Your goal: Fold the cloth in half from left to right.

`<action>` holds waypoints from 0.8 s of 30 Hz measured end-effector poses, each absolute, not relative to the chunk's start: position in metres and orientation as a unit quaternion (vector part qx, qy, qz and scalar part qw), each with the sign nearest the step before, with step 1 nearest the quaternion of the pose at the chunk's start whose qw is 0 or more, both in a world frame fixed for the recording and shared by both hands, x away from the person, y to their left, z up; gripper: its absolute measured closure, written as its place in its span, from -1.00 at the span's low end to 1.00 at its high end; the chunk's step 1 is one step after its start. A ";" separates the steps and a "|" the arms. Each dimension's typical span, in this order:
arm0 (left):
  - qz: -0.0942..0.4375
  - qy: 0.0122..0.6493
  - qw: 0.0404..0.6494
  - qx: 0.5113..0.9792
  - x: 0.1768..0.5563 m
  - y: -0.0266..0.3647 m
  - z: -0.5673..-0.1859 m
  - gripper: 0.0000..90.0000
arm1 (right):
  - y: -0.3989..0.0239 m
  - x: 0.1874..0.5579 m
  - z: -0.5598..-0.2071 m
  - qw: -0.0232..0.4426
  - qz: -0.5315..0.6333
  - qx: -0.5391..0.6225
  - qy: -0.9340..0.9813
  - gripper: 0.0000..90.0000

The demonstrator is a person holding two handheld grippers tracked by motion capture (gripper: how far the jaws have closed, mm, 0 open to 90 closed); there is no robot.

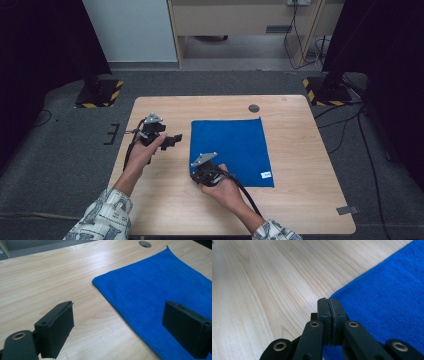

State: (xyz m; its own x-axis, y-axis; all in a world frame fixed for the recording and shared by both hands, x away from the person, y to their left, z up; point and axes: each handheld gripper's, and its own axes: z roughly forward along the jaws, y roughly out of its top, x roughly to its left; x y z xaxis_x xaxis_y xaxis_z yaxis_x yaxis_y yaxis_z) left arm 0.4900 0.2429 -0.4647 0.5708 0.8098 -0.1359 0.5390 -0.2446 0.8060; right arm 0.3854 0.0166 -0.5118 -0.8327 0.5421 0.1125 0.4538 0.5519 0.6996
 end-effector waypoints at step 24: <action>0.161 0.440 0.394 0.791 0.537 0.207 -0.499 -0.29 | 0.034 0.367 -0.504 0.028 0.395 0.275 0.876 0.98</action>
